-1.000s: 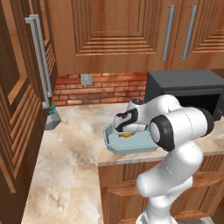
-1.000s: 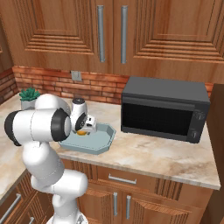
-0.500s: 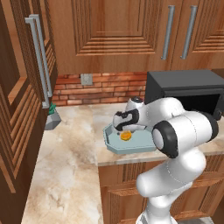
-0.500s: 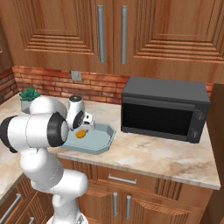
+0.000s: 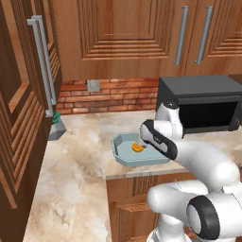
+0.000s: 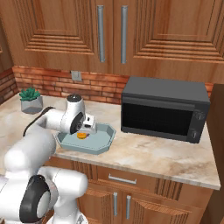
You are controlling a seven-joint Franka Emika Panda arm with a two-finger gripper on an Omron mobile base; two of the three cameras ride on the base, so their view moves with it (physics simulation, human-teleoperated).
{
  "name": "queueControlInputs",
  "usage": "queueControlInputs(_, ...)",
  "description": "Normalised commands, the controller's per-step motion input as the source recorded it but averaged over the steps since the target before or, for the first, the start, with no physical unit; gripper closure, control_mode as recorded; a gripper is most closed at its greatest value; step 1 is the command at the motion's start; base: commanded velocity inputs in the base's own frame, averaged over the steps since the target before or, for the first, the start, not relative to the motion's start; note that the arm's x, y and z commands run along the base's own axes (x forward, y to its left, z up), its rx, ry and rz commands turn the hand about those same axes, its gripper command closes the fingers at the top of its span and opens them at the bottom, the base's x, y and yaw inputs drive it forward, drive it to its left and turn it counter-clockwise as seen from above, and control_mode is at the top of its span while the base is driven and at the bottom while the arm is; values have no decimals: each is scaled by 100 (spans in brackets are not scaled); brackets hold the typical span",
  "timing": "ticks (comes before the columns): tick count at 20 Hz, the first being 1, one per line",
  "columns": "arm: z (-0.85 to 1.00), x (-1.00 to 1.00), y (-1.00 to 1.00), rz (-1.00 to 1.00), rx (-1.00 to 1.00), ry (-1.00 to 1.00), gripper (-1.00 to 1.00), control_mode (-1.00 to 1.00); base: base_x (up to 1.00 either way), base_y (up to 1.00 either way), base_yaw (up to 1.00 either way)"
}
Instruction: Pick the orange and apple from the fridge and place them inside the tupperware on the counter.
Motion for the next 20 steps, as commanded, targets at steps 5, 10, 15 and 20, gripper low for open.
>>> queueControlInputs(5,100,-100,-51,0,0,0,-100,-100,0,0,0)
queueControlInputs(10,100,-100,-8,0,0,-2,-100,-100,0,0,0)
queueControlInputs(15,100,-97,0,0,-1,-3,-100,-100,0,0,0)
queueControlInputs(20,93,-79,0,0,-3,-7,-100,-100,0,0,0)
